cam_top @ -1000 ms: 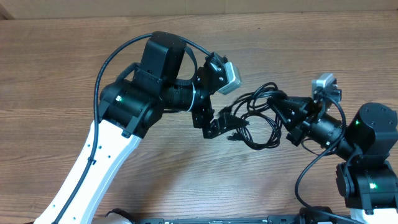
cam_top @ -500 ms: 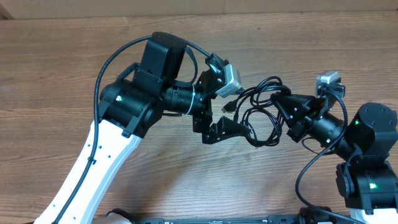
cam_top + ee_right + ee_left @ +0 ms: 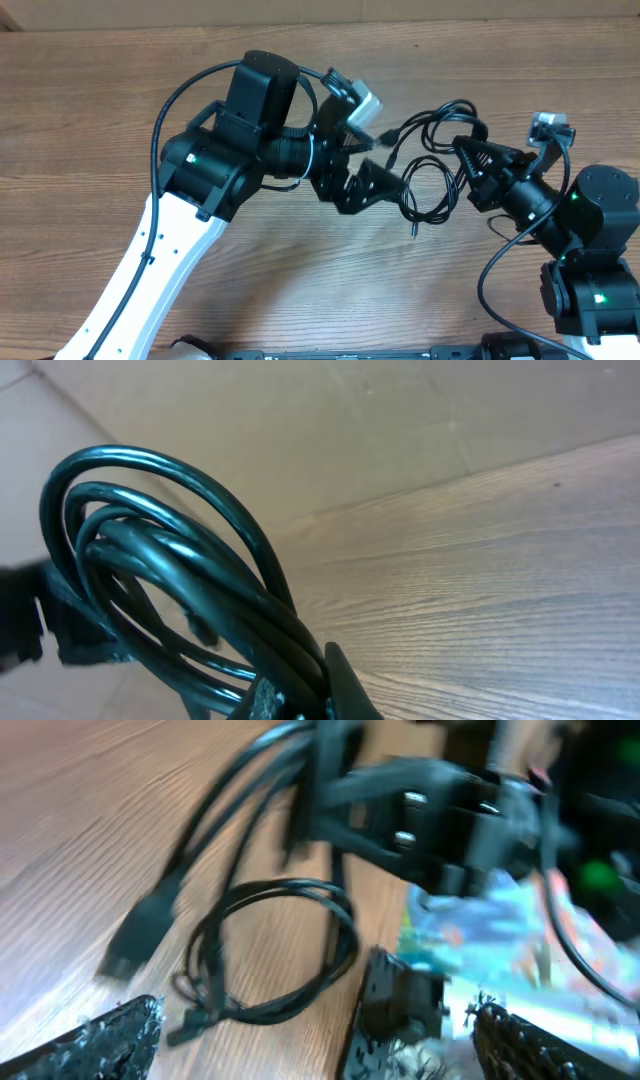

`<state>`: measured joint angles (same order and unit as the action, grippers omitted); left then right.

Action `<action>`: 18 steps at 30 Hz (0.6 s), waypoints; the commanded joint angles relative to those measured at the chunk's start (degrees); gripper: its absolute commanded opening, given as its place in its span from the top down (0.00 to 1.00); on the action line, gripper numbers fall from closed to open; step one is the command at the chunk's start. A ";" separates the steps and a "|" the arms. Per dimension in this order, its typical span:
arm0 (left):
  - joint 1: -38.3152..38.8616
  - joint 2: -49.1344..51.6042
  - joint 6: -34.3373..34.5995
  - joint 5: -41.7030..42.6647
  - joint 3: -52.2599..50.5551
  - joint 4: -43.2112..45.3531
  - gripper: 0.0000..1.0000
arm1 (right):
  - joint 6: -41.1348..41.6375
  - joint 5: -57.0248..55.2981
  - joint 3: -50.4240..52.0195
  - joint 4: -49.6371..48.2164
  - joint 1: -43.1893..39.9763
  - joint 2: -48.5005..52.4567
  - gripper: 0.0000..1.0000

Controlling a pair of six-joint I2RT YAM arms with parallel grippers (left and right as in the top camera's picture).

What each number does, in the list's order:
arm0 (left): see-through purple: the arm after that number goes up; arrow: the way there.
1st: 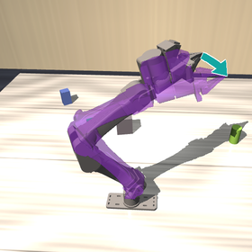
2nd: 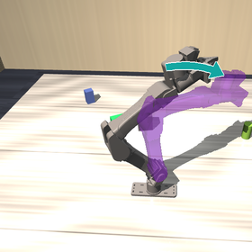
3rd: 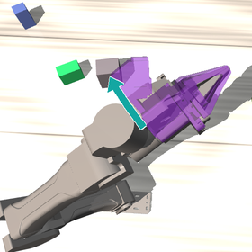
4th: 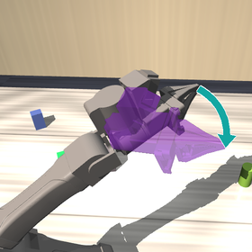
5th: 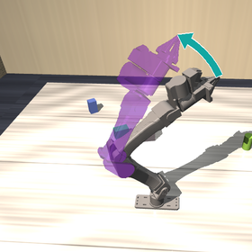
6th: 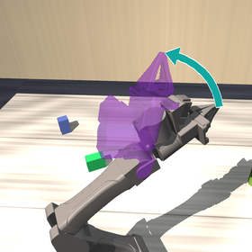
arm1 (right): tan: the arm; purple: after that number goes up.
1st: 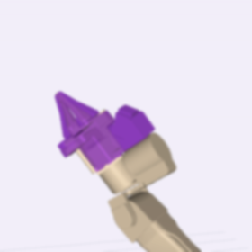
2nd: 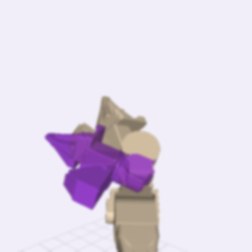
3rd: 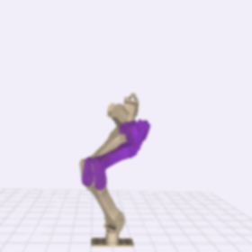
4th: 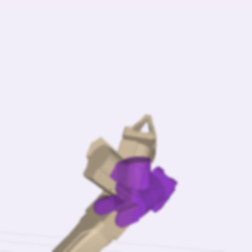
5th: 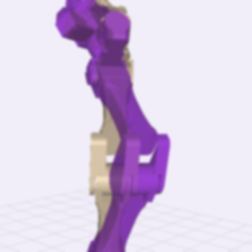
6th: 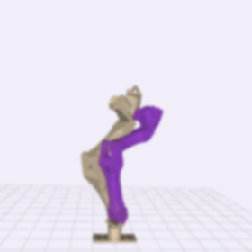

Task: Untangle cables

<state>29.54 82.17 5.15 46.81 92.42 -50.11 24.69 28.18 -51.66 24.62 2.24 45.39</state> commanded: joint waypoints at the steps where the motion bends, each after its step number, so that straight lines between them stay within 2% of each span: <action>1: 0.13 0.11 10.75 -5.46 1.60 1.40 0.00 | 3.80 -1.99 -1.29 -1.64 -0.04 -0.20 0.96; 8: 0.13 1.31 23.10 -5.42 1.60 6.67 0.00 | 5.55 -2.01 -1.29 -1.84 -0.04 -0.20 0.96; 13: 1.01 1.84 23.06 -4.61 1.60 7.30 0.00 | 5.55 -2.03 -1.29 -1.42 -0.04 -0.20 0.96; 18: 2.84 1.84 19.06 -5.38 1.60 7.39 0.00 | 5.60 -2.29 -1.29 -1.40 -0.07 -0.20 0.96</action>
<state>31.09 83.81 25.76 42.13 92.44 -43.13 29.58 26.57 -51.66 23.66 2.24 45.39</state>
